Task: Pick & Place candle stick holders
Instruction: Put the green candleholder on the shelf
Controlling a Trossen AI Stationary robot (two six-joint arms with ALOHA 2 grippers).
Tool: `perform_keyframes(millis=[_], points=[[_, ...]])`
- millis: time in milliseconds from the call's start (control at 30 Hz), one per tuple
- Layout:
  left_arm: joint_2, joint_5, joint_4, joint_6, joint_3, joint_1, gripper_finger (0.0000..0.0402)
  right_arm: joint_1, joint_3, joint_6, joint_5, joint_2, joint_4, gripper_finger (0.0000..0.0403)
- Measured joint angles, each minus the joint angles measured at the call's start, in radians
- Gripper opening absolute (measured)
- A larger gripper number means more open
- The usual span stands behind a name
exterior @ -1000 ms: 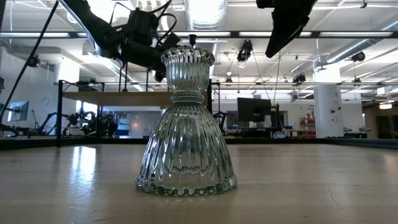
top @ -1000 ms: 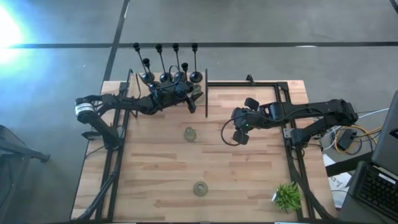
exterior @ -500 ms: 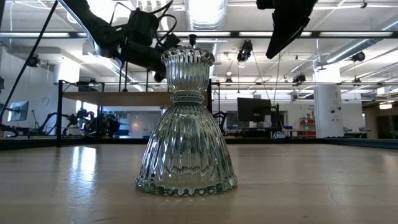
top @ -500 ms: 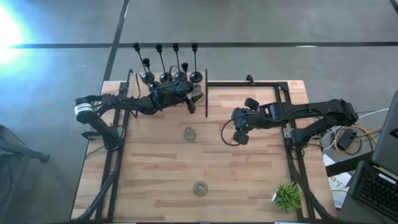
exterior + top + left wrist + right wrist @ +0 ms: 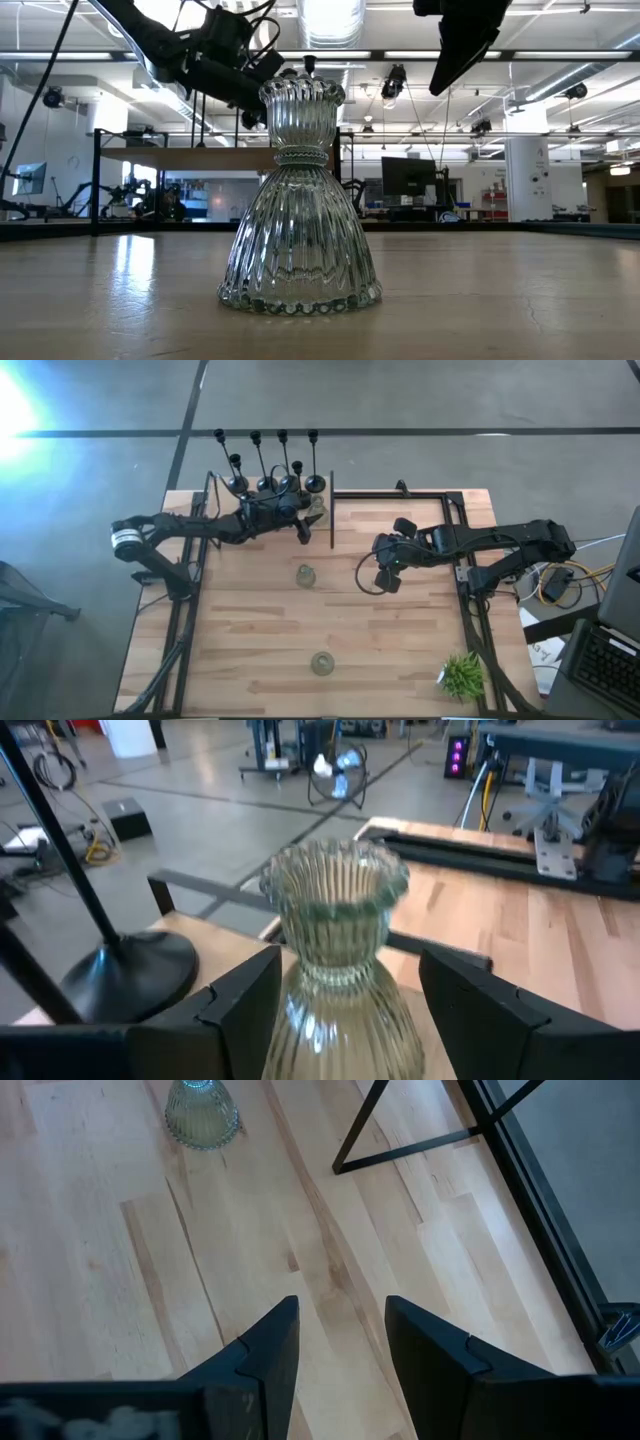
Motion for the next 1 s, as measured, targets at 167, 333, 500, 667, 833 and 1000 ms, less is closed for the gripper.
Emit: perform_keyframes(millis=[167,333,500,667,833,1000], points=[[-0.038,0.000,-0.062,-0.008,-0.005,-0.003,0.0241,0.000,0.000,0.000,0.000,0.000,0.000,0.0136],[-0.086,-0.001,-0.147,-0.017,-0.005,-0.013,0.0241,0.000,-0.002,0.000,0.000,0.000,0.000,0.0132],[-0.152,-0.001,-0.248,-0.019,-0.005,-0.040,0.0241,0.000,-0.006,0.000,0.000,0.000,0.000,0.0139],[-0.228,-0.002,-0.354,-0.033,-0.005,-0.086,0.0241,0.000,-0.008,0.000,0.000,0.000,0.000,0.0145],[-0.302,-0.003,-0.462,-0.037,-0.028,-0.165,0.0241,0.000,-0.019,0.005,-0.034,0.000,0.000,0.0142],[-0.382,-0.027,-0.493,-0.096,-0.124,-0.268,0.0241,0.000,-0.053,0.023,-0.073,0.000,0.000,0.0131]])
